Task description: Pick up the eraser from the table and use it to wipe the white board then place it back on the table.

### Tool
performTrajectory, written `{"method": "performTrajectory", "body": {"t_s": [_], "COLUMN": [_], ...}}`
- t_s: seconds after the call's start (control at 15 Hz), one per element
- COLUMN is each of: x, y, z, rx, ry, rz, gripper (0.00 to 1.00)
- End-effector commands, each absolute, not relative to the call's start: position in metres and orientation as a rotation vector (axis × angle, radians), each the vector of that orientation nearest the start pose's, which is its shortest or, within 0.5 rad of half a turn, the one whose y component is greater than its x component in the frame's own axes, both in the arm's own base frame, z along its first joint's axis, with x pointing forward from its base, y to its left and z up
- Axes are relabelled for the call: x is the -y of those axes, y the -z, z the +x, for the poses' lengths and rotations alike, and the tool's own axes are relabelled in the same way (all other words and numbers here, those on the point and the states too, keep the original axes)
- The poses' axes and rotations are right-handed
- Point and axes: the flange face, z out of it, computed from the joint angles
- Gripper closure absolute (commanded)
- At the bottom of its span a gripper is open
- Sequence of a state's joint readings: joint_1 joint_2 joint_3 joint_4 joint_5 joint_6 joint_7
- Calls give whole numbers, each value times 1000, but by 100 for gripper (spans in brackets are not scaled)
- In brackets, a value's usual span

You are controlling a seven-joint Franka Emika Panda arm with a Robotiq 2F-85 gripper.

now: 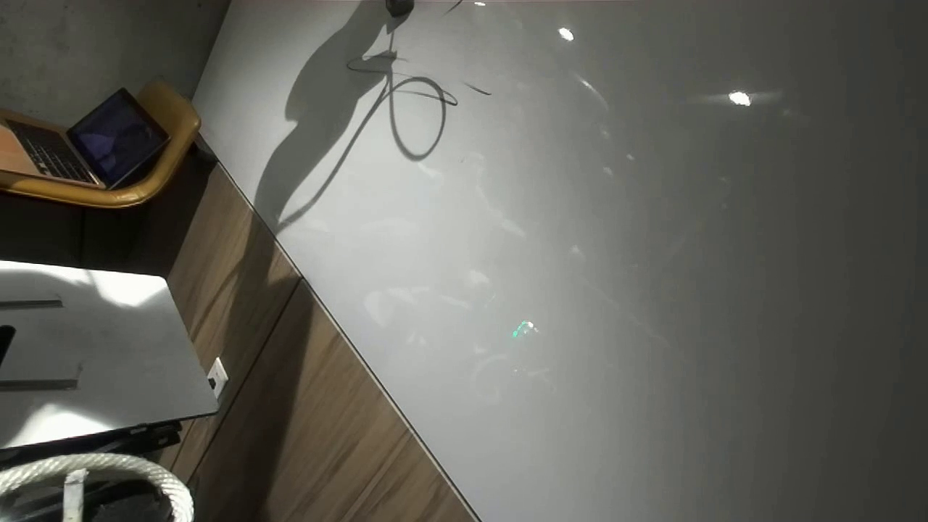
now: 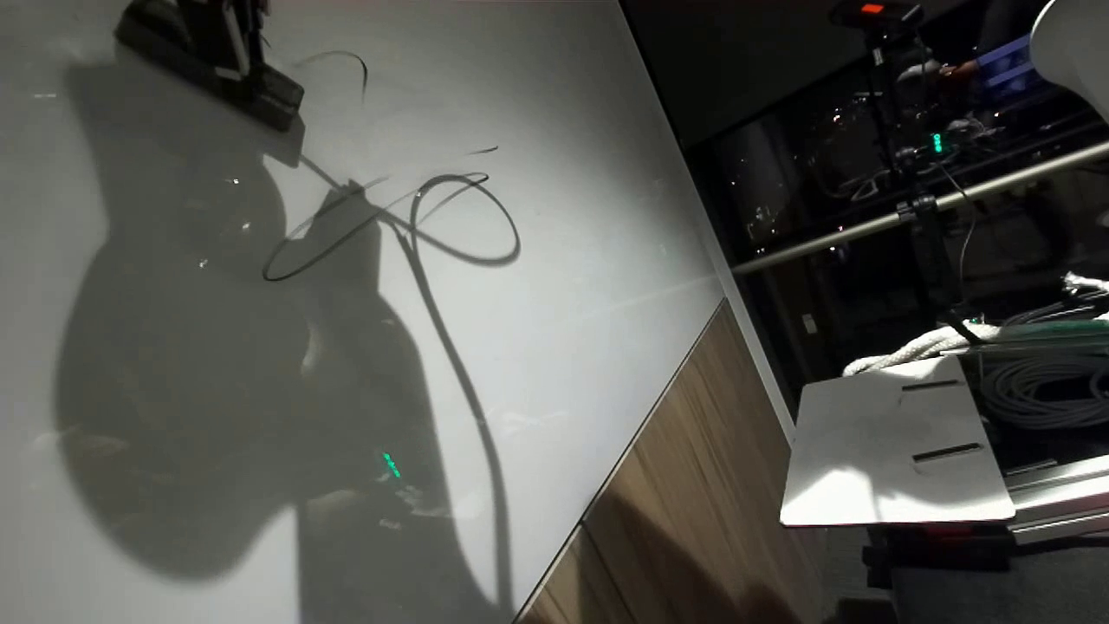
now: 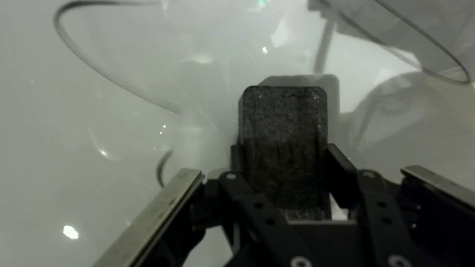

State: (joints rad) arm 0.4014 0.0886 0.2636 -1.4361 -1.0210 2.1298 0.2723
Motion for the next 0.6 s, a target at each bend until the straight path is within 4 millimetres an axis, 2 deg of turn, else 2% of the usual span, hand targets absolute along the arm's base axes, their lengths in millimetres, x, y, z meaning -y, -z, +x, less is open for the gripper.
{"method": "performTrajectory", "body": {"t_s": [0.0,0.27,0.53], "x": [-261,-178,-82], "y": [-749,-767,-769], "z": [528,523,529], "rx": [-552,-359,-230], "ry": [-1192,-1180,-1190], "rz": [2081,2127,2189], "gripper": [71,71,71]}}
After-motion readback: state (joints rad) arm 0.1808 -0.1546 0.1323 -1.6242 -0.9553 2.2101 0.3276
